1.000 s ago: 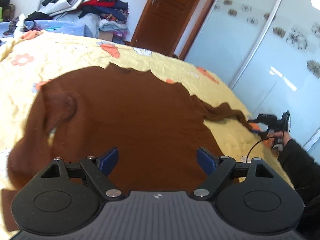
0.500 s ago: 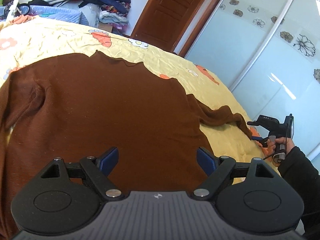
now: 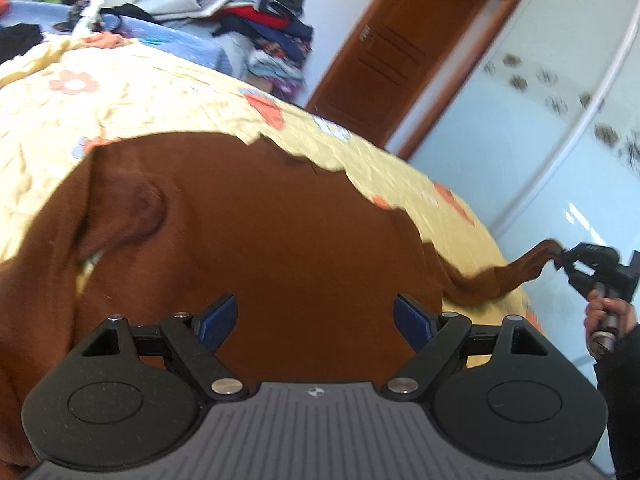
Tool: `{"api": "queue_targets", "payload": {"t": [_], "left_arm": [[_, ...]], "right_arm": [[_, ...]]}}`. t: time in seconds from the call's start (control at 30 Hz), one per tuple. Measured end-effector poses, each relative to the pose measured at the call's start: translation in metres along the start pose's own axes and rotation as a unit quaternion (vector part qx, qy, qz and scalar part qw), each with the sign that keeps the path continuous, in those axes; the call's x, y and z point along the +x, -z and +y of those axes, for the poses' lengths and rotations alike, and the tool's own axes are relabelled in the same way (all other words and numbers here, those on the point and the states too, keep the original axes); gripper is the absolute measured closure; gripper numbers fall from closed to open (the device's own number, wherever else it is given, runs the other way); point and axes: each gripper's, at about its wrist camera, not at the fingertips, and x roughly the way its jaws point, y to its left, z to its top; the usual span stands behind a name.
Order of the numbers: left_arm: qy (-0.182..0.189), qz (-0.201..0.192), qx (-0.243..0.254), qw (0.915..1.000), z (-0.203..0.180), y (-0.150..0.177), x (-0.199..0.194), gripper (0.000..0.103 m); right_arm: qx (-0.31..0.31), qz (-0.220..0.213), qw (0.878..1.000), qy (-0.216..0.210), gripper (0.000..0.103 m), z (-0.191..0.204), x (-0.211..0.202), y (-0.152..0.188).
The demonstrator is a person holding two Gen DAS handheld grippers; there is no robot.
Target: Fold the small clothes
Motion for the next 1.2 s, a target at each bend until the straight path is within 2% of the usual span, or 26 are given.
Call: {"api": "queue_targets", "payload": {"t": [0.1,0.2,0.27,0.33,0.37,0.4,0.47,0.53,0.57,0.63,0.73,0.83,0.93,1.0,1.07,1.13,1.2], "left_arm": [[0.001,-0.017,-0.012,0.9998,0.006,-0.011,-0.001,0.017],[0.001,-0.046,-0.023,0.9987,0.011,-0.023,-0.004,0.017],[0.008,-0.057,-0.036,0.9977,0.014,-0.028,-0.005,0.017],[0.003,-0.065,-0.036,0.9972,0.017,-0.029,-0.004,0.017],[-0.005,-0.066,-0.032,0.9973,0.018,-0.029,-0.002,0.017],[-0.015,-0.064,-0.028,0.9975,0.019,-0.028,0.0,0.017],[-0.024,-0.055,-0.028,0.9978,0.025,-0.025,0.002,0.017],[-0.022,-0.048,-0.03,0.9981,0.031,-0.025,0.003,0.017],[-0.024,-0.046,-0.028,0.9983,0.032,-0.026,0.005,0.017],[-0.03,-0.043,-0.016,0.9985,0.031,-0.033,0.011,0.017],[-0.042,-0.036,0.004,0.9985,0.021,-0.051,0.032,0.017],[-0.066,-0.014,0.02,0.9975,0.012,-0.072,0.065,0.018],[-0.096,-0.001,0.02,0.9952,0.017,-0.091,0.097,0.018],[-0.131,0.008,0.021,0.9911,0.024,-0.101,0.115,0.018],[-0.143,0.037,0.013,0.989,0.034,-0.109,0.132,0.018],[-0.143,0.075,-0.003,0.9869,0.043,-0.113,0.149,0.02],[-0.159,0.098,-0.002,0.9824,0.047,-0.112,0.162,0.033]], "right_arm": [[-0.037,0.039,0.992,-0.112,0.088,0.079,0.023,0.021],[-0.045,0.101,0.973,-0.205,0.088,0.15,0.065,0.062],[-0.042,0.145,0.958,-0.243,0.088,0.189,0.096,0.098],[-0.038,0.192,0.946,-0.257,0.087,0.217,0.125,0.141],[-0.036,0.211,0.944,-0.253,0.079,0.223,0.138,0.162],[-0.033,0.218,0.946,-0.239,0.065,0.224,0.145,0.18],[-0.016,0.23,0.95,-0.209,0.061,0.209,0.148,0.203],[0.002,0.241,0.946,-0.217,0.061,0.186,0.137,0.212],[0.004,0.237,0.948,-0.211,0.06,0.169,0.13,0.212],[0.003,0.221,0.96,-0.174,0.06,0.136,0.115,0.204],[0.033,0.186,0.976,-0.11,0.06,0.083,0.111,0.183],[0.065,0.157,0.983,-0.071,0.06,0.042,0.107,0.163],[0.079,0.141,0.985,-0.061,0.056,0.018,0.103,0.152],[0.08,0.136,0.986,-0.06,0.048,0.014,0.099,0.154],[0.08,0.131,0.986,-0.061,0.04,0.012,0.1,0.155],[0.08,0.133,0.986,-0.062,0.039,0.009,0.104,0.157],[0.083,0.14,0.985,-0.063,0.039,0.009,0.107,0.157]]}}
